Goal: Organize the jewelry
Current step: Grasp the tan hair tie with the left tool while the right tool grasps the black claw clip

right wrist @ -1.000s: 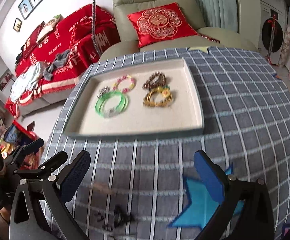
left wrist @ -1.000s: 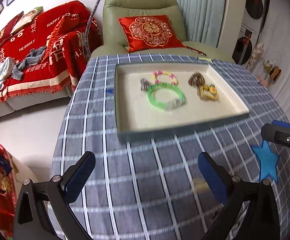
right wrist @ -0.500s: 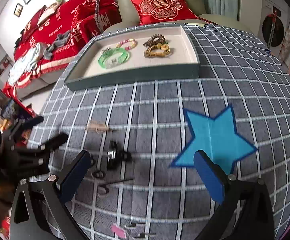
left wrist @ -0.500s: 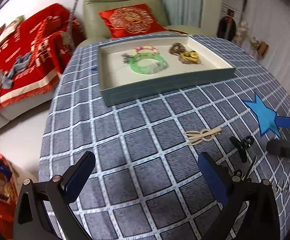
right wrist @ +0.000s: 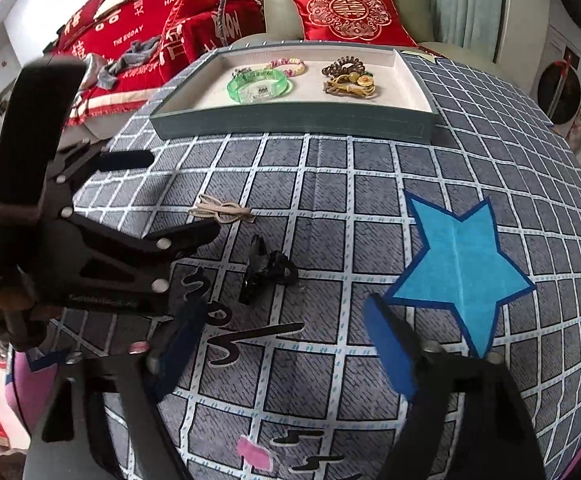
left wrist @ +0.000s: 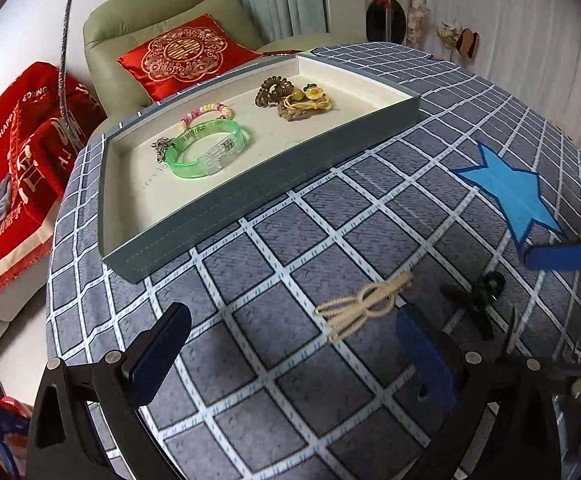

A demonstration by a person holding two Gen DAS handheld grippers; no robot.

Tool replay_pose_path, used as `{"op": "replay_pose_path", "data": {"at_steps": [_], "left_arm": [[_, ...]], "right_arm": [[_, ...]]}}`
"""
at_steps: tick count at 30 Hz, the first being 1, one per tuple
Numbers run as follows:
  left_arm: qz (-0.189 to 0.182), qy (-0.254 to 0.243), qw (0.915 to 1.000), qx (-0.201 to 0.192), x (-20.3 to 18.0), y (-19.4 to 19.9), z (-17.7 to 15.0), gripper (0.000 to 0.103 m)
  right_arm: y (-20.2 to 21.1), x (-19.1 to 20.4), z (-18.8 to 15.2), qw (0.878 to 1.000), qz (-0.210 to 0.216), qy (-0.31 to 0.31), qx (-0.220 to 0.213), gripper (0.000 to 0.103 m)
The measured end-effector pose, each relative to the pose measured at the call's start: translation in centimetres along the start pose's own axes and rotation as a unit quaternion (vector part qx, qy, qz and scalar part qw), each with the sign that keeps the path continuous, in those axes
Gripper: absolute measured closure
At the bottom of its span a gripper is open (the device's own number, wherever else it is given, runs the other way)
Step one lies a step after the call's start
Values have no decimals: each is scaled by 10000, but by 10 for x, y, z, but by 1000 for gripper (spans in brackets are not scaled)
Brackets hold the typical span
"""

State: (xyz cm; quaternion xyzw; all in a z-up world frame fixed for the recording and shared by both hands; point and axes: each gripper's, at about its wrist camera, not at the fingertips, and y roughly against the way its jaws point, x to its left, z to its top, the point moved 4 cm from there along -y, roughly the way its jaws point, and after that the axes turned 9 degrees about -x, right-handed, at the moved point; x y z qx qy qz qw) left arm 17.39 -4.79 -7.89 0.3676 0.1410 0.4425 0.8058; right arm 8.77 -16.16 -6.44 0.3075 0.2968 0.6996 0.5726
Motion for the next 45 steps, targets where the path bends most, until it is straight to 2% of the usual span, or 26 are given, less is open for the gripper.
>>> {"op": "replay_pose_path", "data": {"at_steps": [8, 11, 16, 20, 22, 23, 24, 26, 32, 45], "left_arm": [[-73, 132, 9999, -11, -2, -9, 6, 0], [-212, 286, 9994, 1, -1, -11, 9, 3], [-362, 373, 9987, -2, -6, -10, 11, 25], [-474, 282, 9985, -3, -17, -7, 13, 43], [-544, 218, 9983, 10, -23, -6, 13, 57], [-566, 156, 9983, 15, -26, -5, 14, 60], [-627, 122, 9980, 26, -29, -5, 14, 69], [-558, 96, 9984, 28, -32, -4, 14, 69], [-530, 636, 9966, 21, -21, -1, 12, 69], [-288, 1183, 9925, -56, -7, 10, 1, 69]], "right_arm": [[-9, 2, -1, 9998, -163, 9, -126, 29], [-11, 2, 2, 9995, -230, 5, -206, 36], [-14, 5, 5, 9990, -321, 45, -315, 42], [-16, 8, 7, 9985, -378, 99, -390, 59], [-16, 8, 7, 9985, -363, 110, -404, 69], [-15, 8, 7, 9984, -371, 114, -409, 75], [-16, 7, 7, 9984, -385, 111, -405, 76], [-16, 6, 8, 9985, -346, 55, -409, 76], [-14, 3, 6, 9986, -330, 1, -416, 76], [-10, -4, 7, 9988, -244, -201, -371, 77]]}}
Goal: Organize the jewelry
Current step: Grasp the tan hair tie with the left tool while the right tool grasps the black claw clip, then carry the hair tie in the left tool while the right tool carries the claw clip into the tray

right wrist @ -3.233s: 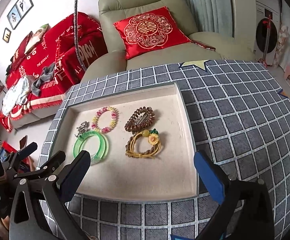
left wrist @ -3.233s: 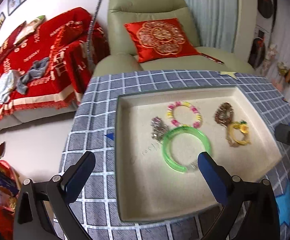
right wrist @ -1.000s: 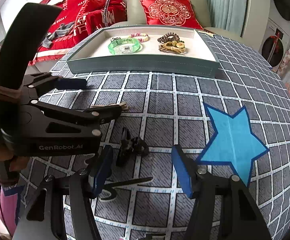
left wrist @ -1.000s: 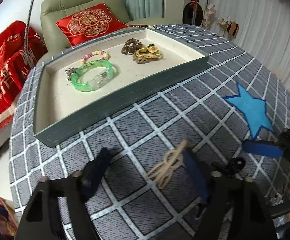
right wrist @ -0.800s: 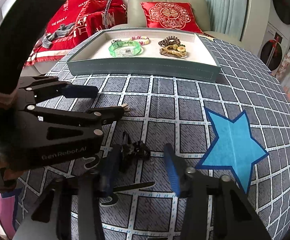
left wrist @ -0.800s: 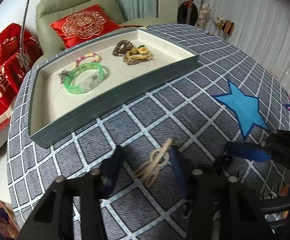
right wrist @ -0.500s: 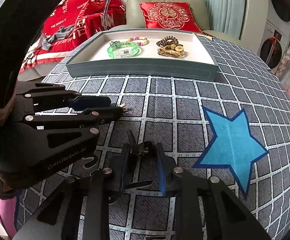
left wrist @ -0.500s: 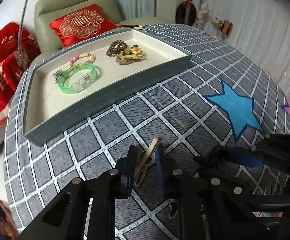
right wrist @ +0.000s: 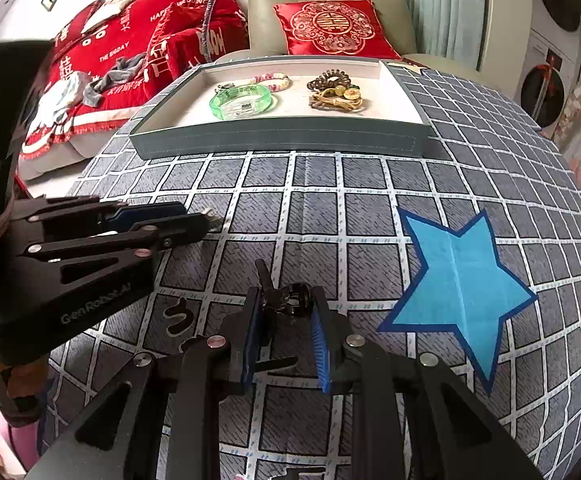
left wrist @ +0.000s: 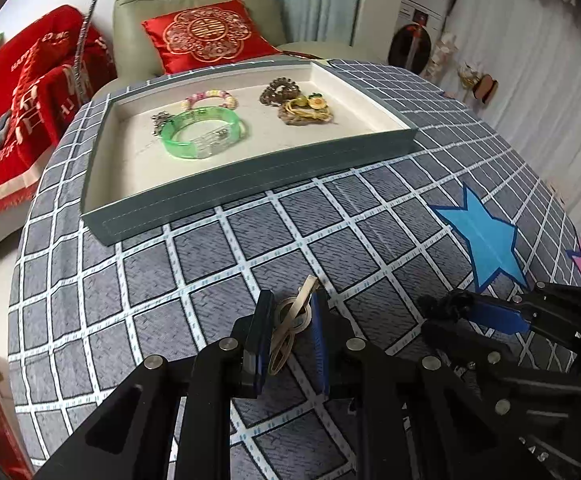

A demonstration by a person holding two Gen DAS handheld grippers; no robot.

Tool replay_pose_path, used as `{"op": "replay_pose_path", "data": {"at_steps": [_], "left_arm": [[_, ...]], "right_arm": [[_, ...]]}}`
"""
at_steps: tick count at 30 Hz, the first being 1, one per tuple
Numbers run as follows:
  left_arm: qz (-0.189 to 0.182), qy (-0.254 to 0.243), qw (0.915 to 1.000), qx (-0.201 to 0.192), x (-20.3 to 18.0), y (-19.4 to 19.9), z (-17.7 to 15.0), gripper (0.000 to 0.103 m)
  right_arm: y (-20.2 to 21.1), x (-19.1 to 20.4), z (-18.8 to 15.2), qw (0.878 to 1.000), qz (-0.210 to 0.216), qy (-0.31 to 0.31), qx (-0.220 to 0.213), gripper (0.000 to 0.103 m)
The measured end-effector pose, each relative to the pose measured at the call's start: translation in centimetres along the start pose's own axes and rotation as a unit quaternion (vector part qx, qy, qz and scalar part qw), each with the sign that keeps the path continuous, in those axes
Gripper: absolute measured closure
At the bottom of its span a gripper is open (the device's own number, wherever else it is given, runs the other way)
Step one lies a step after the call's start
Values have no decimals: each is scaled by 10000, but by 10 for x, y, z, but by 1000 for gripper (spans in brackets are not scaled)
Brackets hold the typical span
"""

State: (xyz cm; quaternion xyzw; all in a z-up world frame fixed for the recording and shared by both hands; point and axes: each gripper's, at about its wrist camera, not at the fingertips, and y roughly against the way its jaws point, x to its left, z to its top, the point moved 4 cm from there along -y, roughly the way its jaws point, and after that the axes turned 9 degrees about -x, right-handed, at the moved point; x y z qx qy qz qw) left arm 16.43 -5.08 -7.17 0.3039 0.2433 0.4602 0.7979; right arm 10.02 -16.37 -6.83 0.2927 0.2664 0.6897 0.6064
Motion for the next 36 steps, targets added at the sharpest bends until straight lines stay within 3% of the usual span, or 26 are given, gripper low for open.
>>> {"op": "replay_pose_path", "data": {"at_steps": [13, 36], "left_arm": [[179, 480, 9984, -238, 18, 22, 10, 69], [327, 594, 9950, -735, 32, 42, 61, 69]], "right_arm": [[10, -11, 15, 9997, 89, -199, -52, 77], [23, -39, 83, 9983, 188, -358, -427, 77]]}}
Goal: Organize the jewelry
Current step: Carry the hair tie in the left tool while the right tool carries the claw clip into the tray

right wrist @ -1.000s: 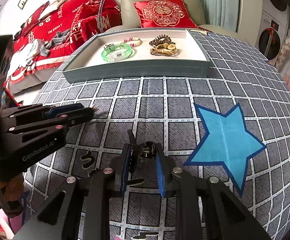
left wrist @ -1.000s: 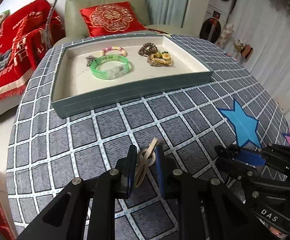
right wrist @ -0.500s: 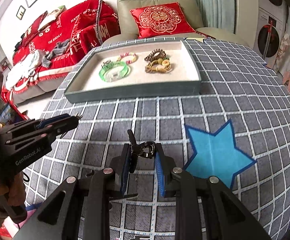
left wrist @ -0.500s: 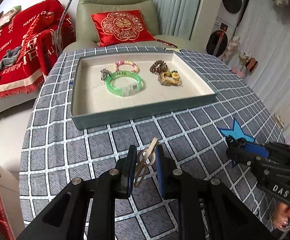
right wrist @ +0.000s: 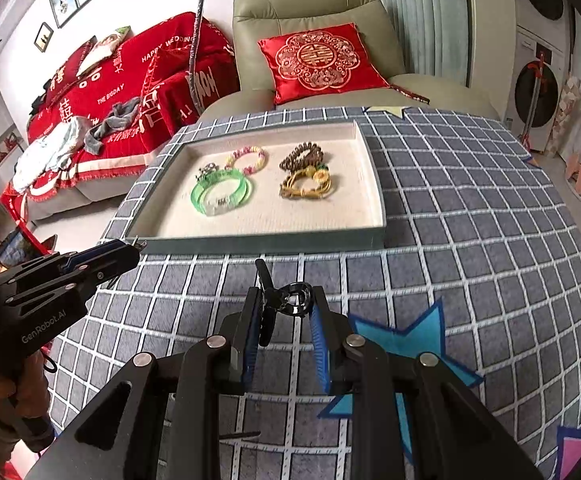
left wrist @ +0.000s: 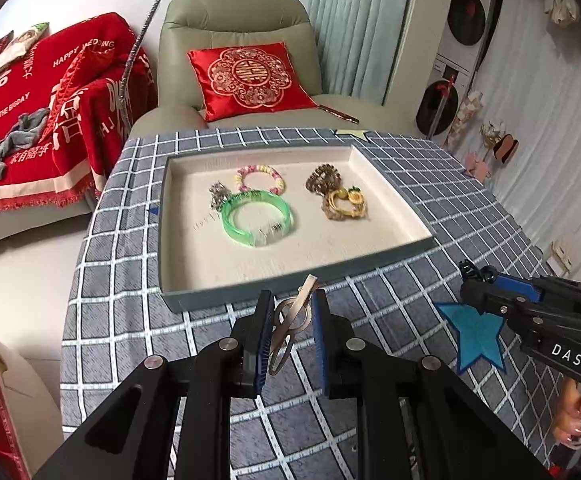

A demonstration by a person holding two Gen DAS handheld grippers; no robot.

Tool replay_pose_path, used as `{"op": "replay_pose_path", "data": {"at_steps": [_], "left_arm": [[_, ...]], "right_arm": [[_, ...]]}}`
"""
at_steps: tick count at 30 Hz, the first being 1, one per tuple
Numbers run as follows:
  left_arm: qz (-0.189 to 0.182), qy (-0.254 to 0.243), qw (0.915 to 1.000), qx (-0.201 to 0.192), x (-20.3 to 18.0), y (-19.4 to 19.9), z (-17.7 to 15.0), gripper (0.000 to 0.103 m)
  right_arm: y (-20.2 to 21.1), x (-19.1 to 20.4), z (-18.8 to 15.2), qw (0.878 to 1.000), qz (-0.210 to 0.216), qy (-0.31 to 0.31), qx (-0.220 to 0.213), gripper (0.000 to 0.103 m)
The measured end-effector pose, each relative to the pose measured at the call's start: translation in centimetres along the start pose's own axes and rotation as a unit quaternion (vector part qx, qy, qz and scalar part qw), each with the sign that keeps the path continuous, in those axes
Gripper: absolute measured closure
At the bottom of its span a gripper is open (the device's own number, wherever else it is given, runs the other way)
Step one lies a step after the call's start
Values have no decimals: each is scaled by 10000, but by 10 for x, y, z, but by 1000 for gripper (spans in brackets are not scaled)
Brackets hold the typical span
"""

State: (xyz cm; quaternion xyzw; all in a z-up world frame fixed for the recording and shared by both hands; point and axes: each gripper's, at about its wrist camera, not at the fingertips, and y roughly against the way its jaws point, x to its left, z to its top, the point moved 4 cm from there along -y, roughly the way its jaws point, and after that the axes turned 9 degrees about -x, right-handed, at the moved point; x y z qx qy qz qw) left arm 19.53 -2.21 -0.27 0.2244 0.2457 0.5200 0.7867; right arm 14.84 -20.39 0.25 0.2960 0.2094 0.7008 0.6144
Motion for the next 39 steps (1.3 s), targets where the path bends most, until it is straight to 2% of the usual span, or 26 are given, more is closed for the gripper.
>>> {"op": "replay_pose_path", "data": {"at_steps": [10, 21, 32, 39], "left_arm": [[115, 227, 9996, -92, 22, -18, 27, 69], [220, 247, 9994, 50, 39, -54, 39, 69], [219, 125, 9993, 293, 46, -83, 37, 69], [140, -31, 9979, 633, 44, -103, 28, 69]], "right_arm": [[-17, -10, 35, 9998, 129, -173, -32, 77], [-58, -15, 63, 9997, 153, -191, 78, 77], [-101, -16, 66, 9989, 149, -92, 424, 77], [-126, -18, 60, 9968, 255, -284, 702, 77]]}}
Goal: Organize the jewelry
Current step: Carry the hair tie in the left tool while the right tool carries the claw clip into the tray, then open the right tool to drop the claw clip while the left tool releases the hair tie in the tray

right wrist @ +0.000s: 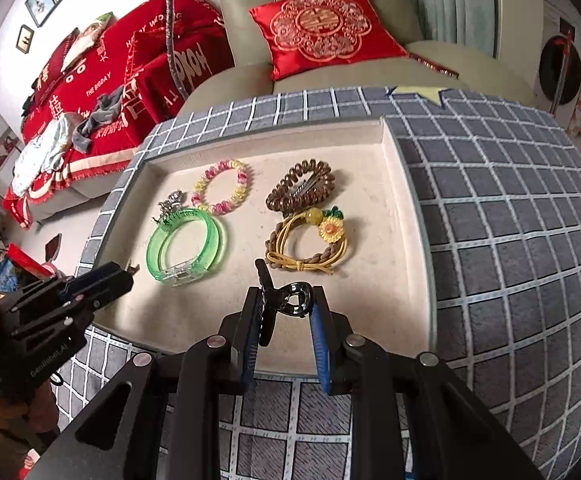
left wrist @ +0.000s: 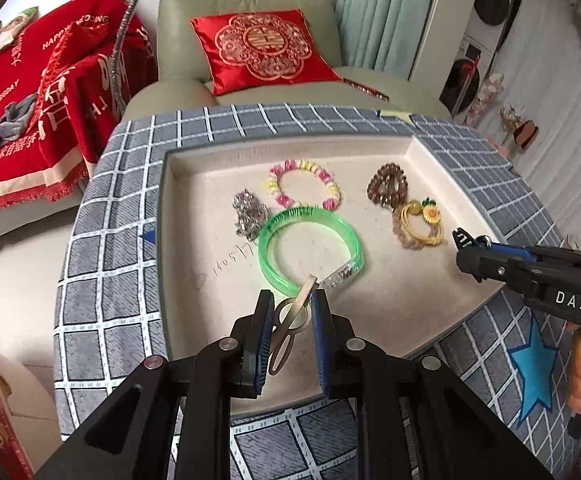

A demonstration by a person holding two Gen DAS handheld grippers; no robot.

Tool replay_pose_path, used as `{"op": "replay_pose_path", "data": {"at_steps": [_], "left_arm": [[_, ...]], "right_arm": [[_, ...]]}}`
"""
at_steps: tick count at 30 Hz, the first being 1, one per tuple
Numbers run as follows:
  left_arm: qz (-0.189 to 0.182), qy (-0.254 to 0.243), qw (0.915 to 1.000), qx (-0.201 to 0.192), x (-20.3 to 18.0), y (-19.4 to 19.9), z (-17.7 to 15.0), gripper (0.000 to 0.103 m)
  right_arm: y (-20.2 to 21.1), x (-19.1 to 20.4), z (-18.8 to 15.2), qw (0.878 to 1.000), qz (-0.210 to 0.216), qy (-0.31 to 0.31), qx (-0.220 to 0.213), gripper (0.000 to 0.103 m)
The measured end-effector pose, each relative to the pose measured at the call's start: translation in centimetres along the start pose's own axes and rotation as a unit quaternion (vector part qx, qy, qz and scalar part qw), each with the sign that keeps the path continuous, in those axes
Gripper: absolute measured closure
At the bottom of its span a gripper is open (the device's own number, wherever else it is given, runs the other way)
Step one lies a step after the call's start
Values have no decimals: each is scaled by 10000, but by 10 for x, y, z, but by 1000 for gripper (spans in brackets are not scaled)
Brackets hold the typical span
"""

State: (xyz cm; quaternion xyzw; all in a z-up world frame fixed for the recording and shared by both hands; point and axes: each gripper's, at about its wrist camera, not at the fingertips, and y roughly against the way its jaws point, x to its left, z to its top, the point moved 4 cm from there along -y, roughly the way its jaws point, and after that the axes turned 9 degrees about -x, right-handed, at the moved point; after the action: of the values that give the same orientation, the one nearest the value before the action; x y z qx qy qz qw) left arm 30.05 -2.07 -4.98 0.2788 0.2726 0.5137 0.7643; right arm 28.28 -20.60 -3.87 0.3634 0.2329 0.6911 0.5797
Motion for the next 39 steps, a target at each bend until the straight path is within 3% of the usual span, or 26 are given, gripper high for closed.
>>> {"op": "replay_pose_path", "data": {"at_steps": [13, 29, 31, 35, 39], "left_arm": [[323, 37, 9995, -10, 1, -25, 9, 71], [457, 137, 9989, -10, 4, -34, 6, 71], [480, 122, 9988, -33, 4, -33, 7, 71], [484, 99, 9988, -50, 2, -31, 7, 71], [533, 25, 9986, -70, -2, -30, 6, 71]], "right_arm": [[-37, -4, 6, 9997, -209, -15, 104, 77], [-46, -10, 14, 9988, -463, 115, -43, 76], [-47, -10, 13, 9989, -456, 93, -13, 75], [-45, -10, 12, 9991, -420, 95, -1, 61], [-44, -10, 11, 9991, -418, 46, -5, 58]]}}
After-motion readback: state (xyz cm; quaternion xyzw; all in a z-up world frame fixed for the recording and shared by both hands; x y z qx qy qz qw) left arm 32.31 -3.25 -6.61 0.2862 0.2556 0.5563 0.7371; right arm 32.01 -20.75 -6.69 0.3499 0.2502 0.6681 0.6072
